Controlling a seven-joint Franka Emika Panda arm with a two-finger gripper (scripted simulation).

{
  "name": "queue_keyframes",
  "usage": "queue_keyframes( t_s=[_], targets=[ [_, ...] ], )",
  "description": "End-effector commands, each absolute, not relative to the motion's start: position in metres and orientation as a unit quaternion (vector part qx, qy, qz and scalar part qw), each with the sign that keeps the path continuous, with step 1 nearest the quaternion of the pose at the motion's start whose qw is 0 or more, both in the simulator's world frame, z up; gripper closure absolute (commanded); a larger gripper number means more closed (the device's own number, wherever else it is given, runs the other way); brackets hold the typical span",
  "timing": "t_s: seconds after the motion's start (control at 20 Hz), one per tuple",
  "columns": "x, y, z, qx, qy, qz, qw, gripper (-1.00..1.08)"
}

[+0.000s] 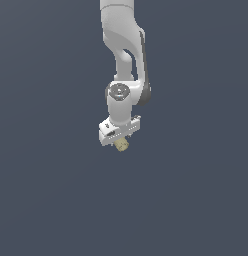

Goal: Pick up the object and move it to a goal position.

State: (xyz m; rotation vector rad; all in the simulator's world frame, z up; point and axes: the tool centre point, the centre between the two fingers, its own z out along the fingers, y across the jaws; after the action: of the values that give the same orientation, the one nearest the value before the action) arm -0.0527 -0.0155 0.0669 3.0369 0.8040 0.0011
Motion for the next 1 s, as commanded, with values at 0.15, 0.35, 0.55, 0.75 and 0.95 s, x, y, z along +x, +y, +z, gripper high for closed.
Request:
queue_keyframes(
  t_s=[0.15,0.35,0.55,0.75,0.95],
  targets=[
    [-0.053,-0.015,0.045,0.966,0.257,0.000,0.000,-0.92],
    [-0.053,-0.015,0.040,0.966,0.257,0.000,0.000,-0.92],
    [-0.053,-0.015,0.040,0.966,0.257,0.000,0.000,1.08],
    [-0.053,-0.015,0.040,0.966,0.257,0.000,0.000,1.08],
    [-0.053,-0.016,0.041,0.966,0.257,0.000,0.000,1.08]
  ],
)
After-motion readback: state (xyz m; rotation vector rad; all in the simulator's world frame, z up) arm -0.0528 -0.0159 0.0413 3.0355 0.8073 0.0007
